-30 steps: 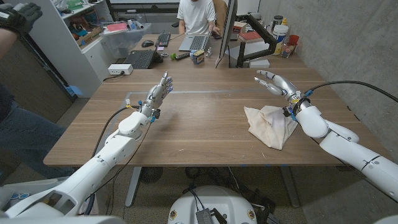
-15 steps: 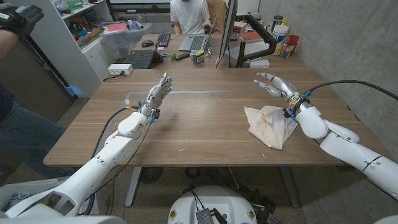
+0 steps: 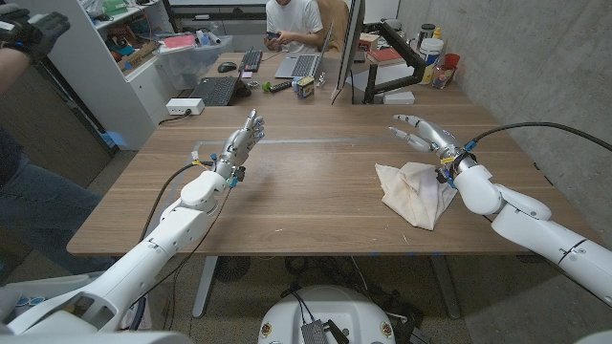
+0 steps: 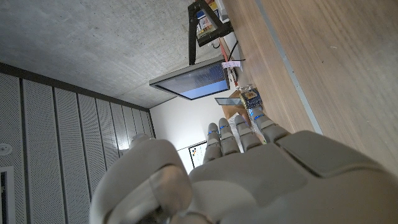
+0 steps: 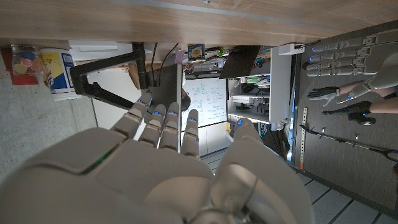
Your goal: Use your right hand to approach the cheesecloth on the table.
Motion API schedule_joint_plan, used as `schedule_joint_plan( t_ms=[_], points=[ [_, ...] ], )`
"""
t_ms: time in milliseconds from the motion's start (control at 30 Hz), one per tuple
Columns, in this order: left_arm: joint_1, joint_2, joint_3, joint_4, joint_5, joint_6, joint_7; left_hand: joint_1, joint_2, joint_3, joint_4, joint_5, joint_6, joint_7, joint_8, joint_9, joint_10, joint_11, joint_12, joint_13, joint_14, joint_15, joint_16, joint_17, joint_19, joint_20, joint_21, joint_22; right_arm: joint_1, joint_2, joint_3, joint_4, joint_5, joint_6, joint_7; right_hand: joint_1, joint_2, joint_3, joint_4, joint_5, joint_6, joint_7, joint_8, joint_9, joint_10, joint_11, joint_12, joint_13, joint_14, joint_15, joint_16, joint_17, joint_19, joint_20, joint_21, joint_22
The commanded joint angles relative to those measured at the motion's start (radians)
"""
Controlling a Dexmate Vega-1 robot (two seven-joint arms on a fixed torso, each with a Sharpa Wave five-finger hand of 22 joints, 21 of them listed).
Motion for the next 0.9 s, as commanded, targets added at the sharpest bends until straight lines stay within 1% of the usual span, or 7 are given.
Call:
schedule_joint_plan(
  t_ms=[33, 433, 700, 900],
  points=[
    [-0.007, 0.001, 0.000, 0.004, 0.000, 0.008, -0.004, 0.004, 0.004, -0.008, -0.003, -0.003, 0.008, -0.002, 0.000, 0.005, 0.005, -0.003, -0.001, 0.005, 0.010, 0.003, 0.002, 0.003, 0.002, 0.010, 0.004, 0.003, -0.004, -0.016, -0.012, -0.019, -0.035, -0.047, -0.005, 0.004, 0.003, 0.002, -0.006, 0.000, 0.001, -0.008, -0.001, 0.004, -0.001, -0.004, 0.002, 0.005, -0.008, 0.000, 0.002, 0.002, -0.004, 0.006, -0.004, 0.004],
    [-0.018, -0.008, 0.005, 0.023, 0.000, 0.002, -0.012, 0.007, 0.007, -0.009, -0.003, -0.004, 0.009, -0.001, 0.000, 0.005, 0.006, -0.001, -0.001, 0.005, 0.011, 0.004, 0.002, 0.003, 0.002, 0.012, 0.005, 0.003, -0.020, -0.025, -0.014, -0.027, -0.032, -0.070, -0.008, 0.003, 0.002, 0.002, -0.007, 0.000, -0.003, -0.012, -0.002, 0.004, -0.006, -0.007, 0.001, 0.005, -0.011, 0.000, 0.002, 0.002, -0.018, 0.015, -0.004, 0.005],
    [-0.029, -0.017, 0.010, 0.040, 0.000, -0.004, -0.021, 0.009, 0.010, -0.010, -0.003, -0.005, 0.009, -0.003, 0.000, 0.005, 0.004, -0.001, -0.002, 0.005, 0.011, 0.004, 0.002, 0.003, 0.001, 0.014, 0.004, 0.003, -0.014, -0.035, -0.028, -0.034, -0.040, -0.088, 0.013, 0.002, 0.002, 0.001, -0.007, 0.000, -0.005, -0.013, -0.003, 0.004, -0.009, -0.009, 0.000, 0.005, -0.015, 0.004, 0.001, 0.002, -0.022, 0.018, -0.003, 0.005],
    [-0.032, -0.019, 0.010, 0.048, 0.000, -0.008, -0.024, 0.010, 0.011, -0.010, -0.004, -0.005, 0.013, -0.001, 0.001, 0.005, 0.004, 0.000, -0.002, 0.005, 0.009, 0.003, 0.001, 0.003, 0.000, 0.016, 0.004, 0.003, -0.010, -0.041, -0.037, -0.039, -0.047, -0.102, 0.025, 0.001, 0.001, 0.000, -0.007, 0.000, -0.006, -0.015, -0.003, 0.004, -0.016, -0.011, -0.002, 0.005, -0.020, 0.006, 0.001, 0.002, -0.028, 0.025, -0.004, 0.005]
  ],
)
